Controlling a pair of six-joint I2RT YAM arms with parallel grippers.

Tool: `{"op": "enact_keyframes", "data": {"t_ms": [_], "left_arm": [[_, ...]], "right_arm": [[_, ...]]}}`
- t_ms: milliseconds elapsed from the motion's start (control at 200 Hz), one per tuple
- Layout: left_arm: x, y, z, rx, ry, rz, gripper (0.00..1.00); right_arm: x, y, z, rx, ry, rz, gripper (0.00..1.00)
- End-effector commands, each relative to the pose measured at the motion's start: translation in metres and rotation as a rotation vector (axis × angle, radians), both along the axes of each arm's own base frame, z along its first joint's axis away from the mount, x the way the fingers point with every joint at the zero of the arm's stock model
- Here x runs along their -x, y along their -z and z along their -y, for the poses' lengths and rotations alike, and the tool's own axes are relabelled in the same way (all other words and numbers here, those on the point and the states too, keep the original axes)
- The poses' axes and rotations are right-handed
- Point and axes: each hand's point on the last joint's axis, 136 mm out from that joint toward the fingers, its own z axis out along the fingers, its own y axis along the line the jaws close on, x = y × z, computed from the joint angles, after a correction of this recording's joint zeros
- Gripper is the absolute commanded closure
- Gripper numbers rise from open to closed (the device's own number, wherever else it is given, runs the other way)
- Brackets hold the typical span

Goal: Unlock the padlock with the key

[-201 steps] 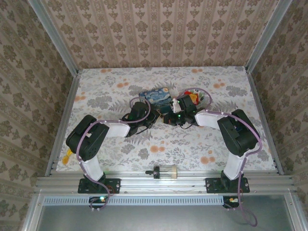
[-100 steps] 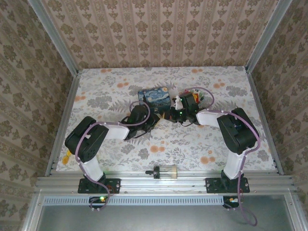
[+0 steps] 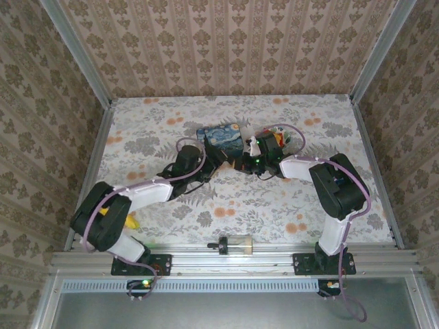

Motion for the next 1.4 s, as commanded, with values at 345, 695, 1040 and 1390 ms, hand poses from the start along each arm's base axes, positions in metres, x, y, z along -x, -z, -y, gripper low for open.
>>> {"op": "enact_keyframes", "data": {"t_ms": [345,695,1040,1390], "left_arm": [[-0.013,-0.046,-0.081,-0.301,-0.126,0.2,0.0],[-0.023,-0.05,-0.104,-0.287,-0.156,0.217,0.0],[-0.037,-0.051,-0.104,-0.383,-0.093,0.221,0.0],[-0.053,-0.045,-0.121,-0.335,-0.134,0.2,0.0]], "right_arm": [[0.004,0.016,0.006,0.131,-0.016,0.021,0.83],[0.017,0.018,0.01,0.221,-0.016,0.021,0.74],[0.023,0.004,0.019,0.393,-0.001,0.047,0.6],[0.014,0.007,0.003,0.666,-0.04,0.108,0.45]]}}
